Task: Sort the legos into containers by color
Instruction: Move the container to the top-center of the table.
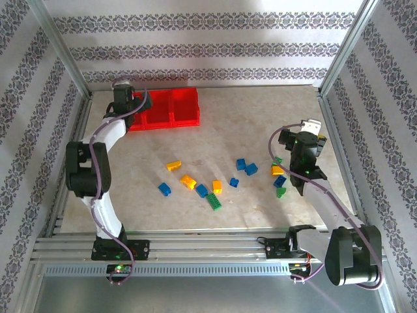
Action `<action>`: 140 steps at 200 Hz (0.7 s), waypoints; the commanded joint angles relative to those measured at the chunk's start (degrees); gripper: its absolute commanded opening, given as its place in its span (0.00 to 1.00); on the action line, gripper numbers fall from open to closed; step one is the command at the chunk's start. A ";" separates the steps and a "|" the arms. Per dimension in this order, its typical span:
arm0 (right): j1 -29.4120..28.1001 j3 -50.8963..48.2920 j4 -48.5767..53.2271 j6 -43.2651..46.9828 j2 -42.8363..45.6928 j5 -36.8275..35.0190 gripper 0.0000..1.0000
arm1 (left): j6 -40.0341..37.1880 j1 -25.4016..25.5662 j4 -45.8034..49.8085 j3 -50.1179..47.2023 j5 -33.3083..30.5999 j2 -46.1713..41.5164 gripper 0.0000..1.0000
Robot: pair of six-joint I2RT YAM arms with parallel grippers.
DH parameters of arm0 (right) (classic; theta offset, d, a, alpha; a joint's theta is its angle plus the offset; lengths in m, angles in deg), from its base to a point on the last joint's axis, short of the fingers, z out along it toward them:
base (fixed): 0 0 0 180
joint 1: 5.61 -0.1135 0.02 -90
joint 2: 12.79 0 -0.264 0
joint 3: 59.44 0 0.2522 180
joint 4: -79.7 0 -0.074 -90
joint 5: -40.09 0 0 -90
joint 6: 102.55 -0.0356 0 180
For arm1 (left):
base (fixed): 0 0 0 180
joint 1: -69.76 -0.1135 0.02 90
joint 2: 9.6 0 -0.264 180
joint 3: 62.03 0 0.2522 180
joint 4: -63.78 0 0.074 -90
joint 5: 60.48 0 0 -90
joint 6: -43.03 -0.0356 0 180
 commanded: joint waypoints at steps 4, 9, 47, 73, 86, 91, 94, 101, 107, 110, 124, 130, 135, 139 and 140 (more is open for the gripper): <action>-0.64 2.02 9.49 -3.89 1.63 -1.54 0.98 | 0.19 0.79 8.92 7.08 0.82 4.75 0.99; -0.69 2.16 10.11 -4.14 1.88 -1.47 0.98 | -0.05 0.80 9.34 8.13 0.82 5.65 0.97; -1.08 2.04 13.47 -5.79 4.19 -2.74 0.98 | -1.70 0.97 12.98 14.30 0.21 11.50 0.83; -1.09 1.25 15.19 -6.80 7.01 -3.33 0.98 | -3.41 1.31 14.61 16.86 -0.18 14.39 0.70; -1.17 1.04 16.31 -6.92 8.29 -3.38 0.98 | -4.42 1.57 15.77 18.04 -0.66 15.52 0.66; -1.17 1.10 16.75 -6.98 8.80 -3.45 0.98 | -4.77 1.65 15.99 18.33 -0.83 15.78 0.64; -1.22 1.10 17.07 -6.98 9.12 -3.61 0.98 | -4.96 1.67 16.14 18.51 -0.89 15.99 0.63; -1.26 1.11 17.86 -7.07 9.65 -3.80 0.98 | -5.32 1.76 16.49 18.86 -0.98 16.35 0.61; -1.26 1.11 18.45 -7.24 10.14 -3.97 0.98 | -5.64 1.90 16.80 19.13 -1.03 16.59 0.59; -1.22 1.11 18.77 -7.31 10.43 -4.11 0.98 | -5.84 1.94 16.95 19.18 -1.03 16.70 0.57; -1.24 1.11 20.21 -8.04 11.20 -4.85 0.98 | -6.62 2.11 17.31 19.44 -1.30 17.15 0.50; -1.26 1.24 20.98 -8.63 11.47 -5.01 0.98 | -6.99 2.27 17.55 19.54 -1.50 17.33 0.47; -1.26 1.28 21.60 -9.14 11.63 -5.08 0.98 | -7.27 2.34 17.81 19.62 -1.55 17.43 0.45; -1.26 1.35 22.09 -9.60 11.76 -5.17 0.98 | -7.50 2.42 17.98 19.69 -1.57 17.52 0.43; -1.26 1.36 22.18 -9.74 11.78 -5.16 0.98 | -7.54 2.44 18.06 19.70 -1.56 17.52 0.42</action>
